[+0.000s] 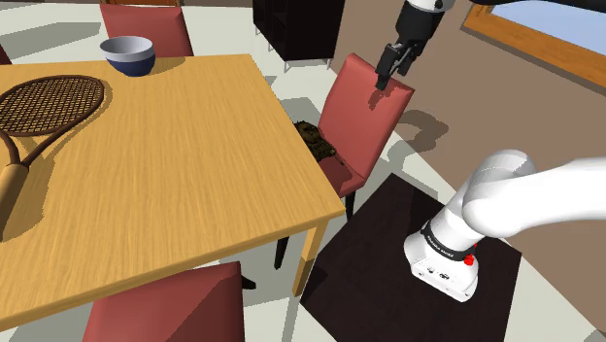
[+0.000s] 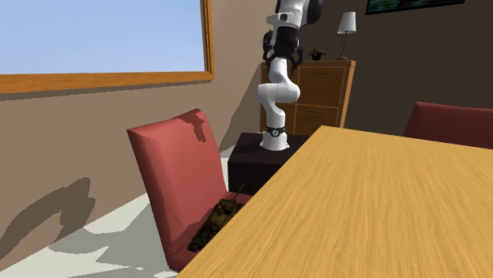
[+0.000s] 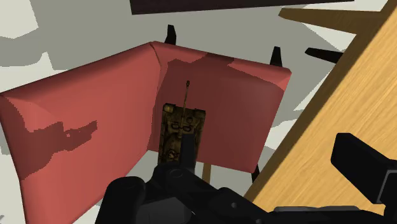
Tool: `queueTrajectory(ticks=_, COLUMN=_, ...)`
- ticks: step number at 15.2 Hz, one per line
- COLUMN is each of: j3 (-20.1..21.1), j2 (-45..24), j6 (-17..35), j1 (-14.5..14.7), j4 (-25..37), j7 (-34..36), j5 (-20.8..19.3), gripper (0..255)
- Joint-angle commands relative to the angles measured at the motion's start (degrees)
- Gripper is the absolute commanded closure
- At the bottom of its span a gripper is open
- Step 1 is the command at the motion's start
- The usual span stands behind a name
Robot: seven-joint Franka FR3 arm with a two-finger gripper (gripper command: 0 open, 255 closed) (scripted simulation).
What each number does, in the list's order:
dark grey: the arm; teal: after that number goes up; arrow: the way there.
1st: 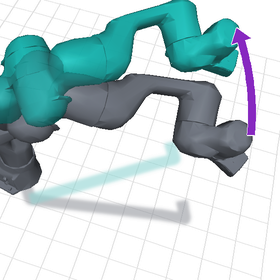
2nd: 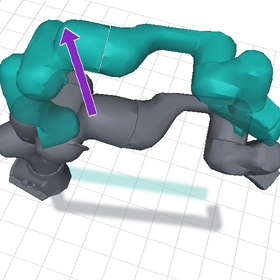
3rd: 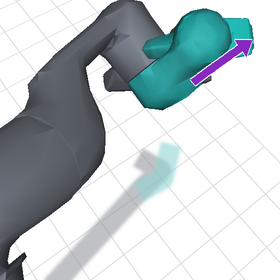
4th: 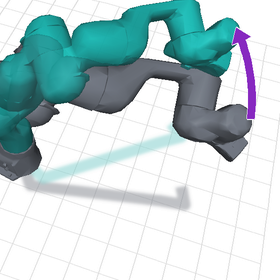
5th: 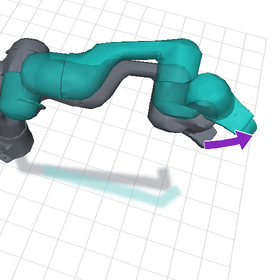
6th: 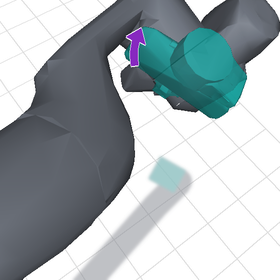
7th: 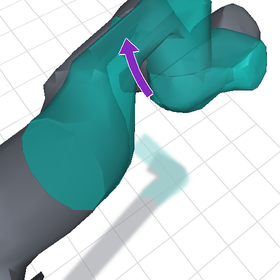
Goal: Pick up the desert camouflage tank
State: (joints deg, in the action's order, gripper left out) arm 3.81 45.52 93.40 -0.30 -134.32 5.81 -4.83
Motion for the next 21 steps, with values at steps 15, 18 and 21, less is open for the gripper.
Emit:
queueTrajectory(ticks=15, j3=-5.6, j2=-18.9, j6=27.0, j1=-3.4, j4=-8.5, j7=-1.1, j5=-2.1, gripper=0)
queueTrajectory(ticks=18, j3=-6.8, j2=-24.8, j6=32.5, j1=-4.0, j4=-8.4, j7=-1.4, j5=-2.2, gripper=0)
queueTrajectory(ticks=21, j3=-7.8, j2=-31.0, j6=37.8, j1=-4.6, j4=-7.4, j7=-1.9, j5=-2.0, gripper=0)
